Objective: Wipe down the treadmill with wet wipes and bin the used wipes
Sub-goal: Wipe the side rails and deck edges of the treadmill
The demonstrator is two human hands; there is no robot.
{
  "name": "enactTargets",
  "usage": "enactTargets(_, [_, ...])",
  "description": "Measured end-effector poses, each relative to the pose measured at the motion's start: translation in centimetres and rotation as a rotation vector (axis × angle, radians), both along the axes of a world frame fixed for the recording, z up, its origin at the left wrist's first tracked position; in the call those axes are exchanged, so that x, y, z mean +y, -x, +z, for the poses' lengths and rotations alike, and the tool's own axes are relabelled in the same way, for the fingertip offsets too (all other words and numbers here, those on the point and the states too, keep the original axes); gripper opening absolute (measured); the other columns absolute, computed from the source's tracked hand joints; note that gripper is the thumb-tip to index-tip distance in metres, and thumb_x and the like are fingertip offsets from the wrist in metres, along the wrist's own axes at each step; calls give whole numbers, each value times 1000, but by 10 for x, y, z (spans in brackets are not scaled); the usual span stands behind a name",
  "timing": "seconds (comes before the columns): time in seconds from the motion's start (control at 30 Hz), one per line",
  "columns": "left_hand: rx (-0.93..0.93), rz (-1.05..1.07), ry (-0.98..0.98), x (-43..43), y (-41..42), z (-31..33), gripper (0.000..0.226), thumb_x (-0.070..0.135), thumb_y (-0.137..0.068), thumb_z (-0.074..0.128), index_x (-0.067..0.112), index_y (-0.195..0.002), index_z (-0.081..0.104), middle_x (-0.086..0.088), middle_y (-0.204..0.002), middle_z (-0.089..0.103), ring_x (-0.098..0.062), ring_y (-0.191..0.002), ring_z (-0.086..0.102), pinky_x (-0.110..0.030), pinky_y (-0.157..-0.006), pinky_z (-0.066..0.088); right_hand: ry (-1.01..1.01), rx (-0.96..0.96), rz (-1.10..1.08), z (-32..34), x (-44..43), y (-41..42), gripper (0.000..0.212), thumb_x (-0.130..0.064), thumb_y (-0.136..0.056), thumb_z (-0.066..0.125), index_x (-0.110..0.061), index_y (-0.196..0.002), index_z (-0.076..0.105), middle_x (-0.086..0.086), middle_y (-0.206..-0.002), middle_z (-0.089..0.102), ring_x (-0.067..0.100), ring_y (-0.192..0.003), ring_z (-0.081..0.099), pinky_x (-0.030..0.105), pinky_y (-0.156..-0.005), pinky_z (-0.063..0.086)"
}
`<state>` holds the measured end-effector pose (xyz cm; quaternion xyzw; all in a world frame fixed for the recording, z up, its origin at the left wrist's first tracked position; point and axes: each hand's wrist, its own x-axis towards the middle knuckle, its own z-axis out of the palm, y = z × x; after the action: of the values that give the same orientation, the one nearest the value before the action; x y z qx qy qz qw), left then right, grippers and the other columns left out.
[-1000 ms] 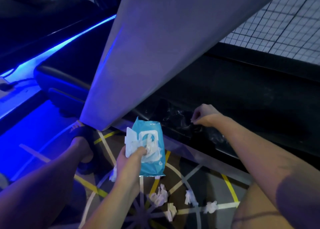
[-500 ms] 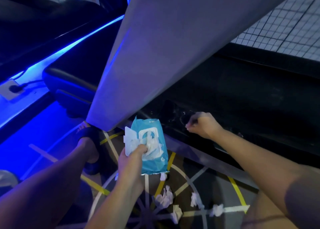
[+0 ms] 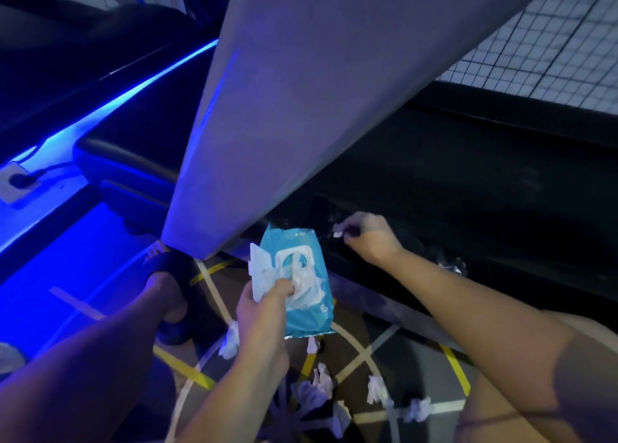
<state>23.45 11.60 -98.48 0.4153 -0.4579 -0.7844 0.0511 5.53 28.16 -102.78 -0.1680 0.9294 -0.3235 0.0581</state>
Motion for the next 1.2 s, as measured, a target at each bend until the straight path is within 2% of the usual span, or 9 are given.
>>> enactTargets(0.1, [13, -2, -20, 9, 3, 0, 35, 4, -95, 68, 16, -127, 66, -7, -108, 80, -23, -83, 80, -29, -56, 62, 17, 63, 114, 5, 14, -29, 18, 2, -76, 73, -13, -84, 79, 0, -92, 72, 13, -84, 69, 22, -83, 53])
enactTargets(0.27, [56, 10, 22, 33, 7, -2, 33, 2, -92, 64, 14, -123, 71, -11, -111, 80, -30, -95, 79, -45, -79, 66, -131, -7, 123, 18, 98, -51, 14, -7, -75, 79, -20, -79, 76, -3, -87, 68, 11, -78, 68, 24, -77, 54])
enactTargets(0.43, [92, -62, 85, 54, 2, 0, 31, -3, -93, 63, 15, -117, 71, -5, -103, 80, -14, -77, 78, -26, -55, 60, -126, 96, -168, 26, 200, -55, 16, -3, -80, 77, -19, -83, 75, -3, -93, 72, 10, -86, 69, 11, -81, 48])
enactTargets(0.6, [88, -155, 130, 66, -11, 2, 32, -5, -97, 59, 8, -125, 67, -11, -107, 77, -12, -68, 77, -23, -50, 56, -111, -15, -280, 9, 230, -56, 15, -8, -91, 72, -11, -103, 79, -1, -110, 74, 9, -95, 68, -5, -80, 37])
enactTargets(0.77, [80, -154, 188, 62, -22, -5, 30, -2, -96, 60, 8, -123, 69, -13, -108, 79, -22, -82, 78, -30, -58, 60, 2, -34, -91, 9, 188, -64, 16, 2, -86, 74, -10, -95, 81, 0, -102, 74, 3, -88, 66, 11, -86, 51])
enactTargets(0.9, [80, -167, 206, 52, -29, -12, 35, 3, -95, 62, 11, -128, 69, -12, -111, 80, -32, -99, 78, -36, -68, 60, 14, -288, 77, 22, 177, -61, 22, -11, -78, 80, -30, -90, 82, -10, -96, 77, 6, -93, 71, 22, -86, 54])
enactTargets(0.97, [74, -180, 226, 47, -31, -16, 35, 8, -96, 63, 15, -130, 67, -9, -112, 80, -33, -102, 78, -42, -78, 60, 145, -328, -31, 29, 185, -49, 19, -10, -80, 81, -27, -89, 81, -8, -96, 78, 13, -96, 73, 30, -91, 57])
enactTargets(1.1, [50, -182, 210, 44, -29, -25, 35, 5, -97, 63, 15, -130, 65, -11, -113, 80, -34, -100, 78, -48, -87, 61, -49, -78, -317, 26, 220, -35, 8, -15, -88, 77, -21, -92, 81, -9, -88, 75, 2, -78, 66, 7, -77, 47])
enactTargets(1.2, [35, -198, 177, 49, -28, -25, 31, 0, -96, 62, 14, -124, 65, -14, -111, 79, -37, -99, 77, -51, -90, 61, -138, -18, -208, 15, 212, -47, 10, -12, -87, 77, -16, -95, 81, -1, -100, 75, 10, -90, 70, 15, -90, 50])
